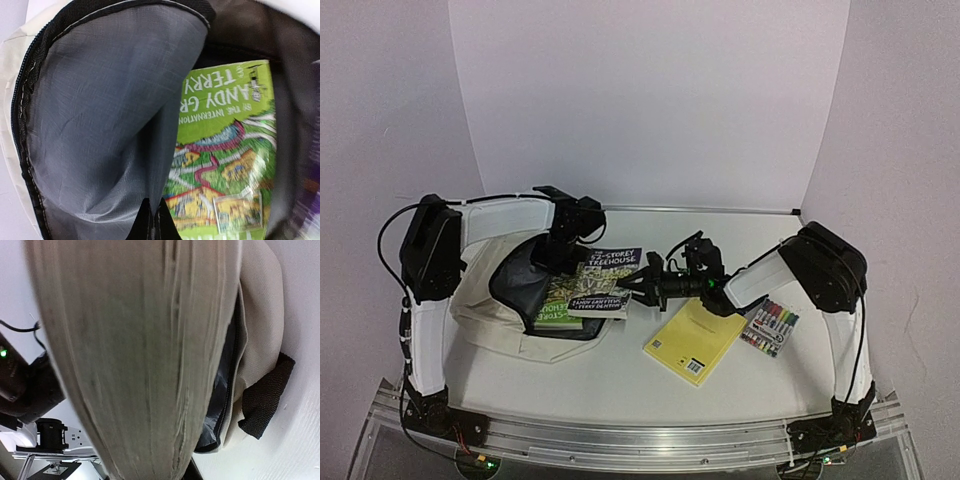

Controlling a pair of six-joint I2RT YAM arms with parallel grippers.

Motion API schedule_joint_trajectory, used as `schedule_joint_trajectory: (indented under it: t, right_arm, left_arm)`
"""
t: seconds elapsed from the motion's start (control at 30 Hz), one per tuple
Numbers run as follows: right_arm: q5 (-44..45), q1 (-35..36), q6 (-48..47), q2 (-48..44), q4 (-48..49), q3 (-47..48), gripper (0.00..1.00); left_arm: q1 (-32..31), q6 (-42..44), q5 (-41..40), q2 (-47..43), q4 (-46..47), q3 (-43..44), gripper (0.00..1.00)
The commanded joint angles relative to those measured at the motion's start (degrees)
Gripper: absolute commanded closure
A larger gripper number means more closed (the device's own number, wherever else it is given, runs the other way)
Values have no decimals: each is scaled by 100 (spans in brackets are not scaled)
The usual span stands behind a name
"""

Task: Pack the student bag
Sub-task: Place the book in the student bag.

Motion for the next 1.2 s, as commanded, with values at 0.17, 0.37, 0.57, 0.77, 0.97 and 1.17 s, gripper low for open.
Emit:
schedule_joint_trajectory:
  t: [0.17, 0.37, 0.57, 0.77, 0.97, 1.17]
  right_arm:
    - [-112, 168, 564, 511, 1215, 787, 100]
    - [-104, 416, 539, 793, 1262, 1211, 100]
    - [-164, 690, 351, 938, 1183, 1567, 100]
    - [-157, 872, -155, 1145, 535, 2153, 100]
    - [35, 1037, 105, 1786, 409, 3047, 100]
    - [381, 1094, 596, 2520, 311, 3892, 95]
  left_arm:
    - [-92, 499, 1085, -1704, 499, -294, 100]
    - [-92, 571, 1620, -2121, 777, -508, 100]
    - [-92, 571, 1796, -2126, 910, -504, 100]
    - [-92, 629, 2024, -2116, 1153, -556, 100]
    - [-92, 610, 2192, -2128, 1305, -546, 100]
    - [-92, 444, 2321, -2173, 1456, -629, 100]
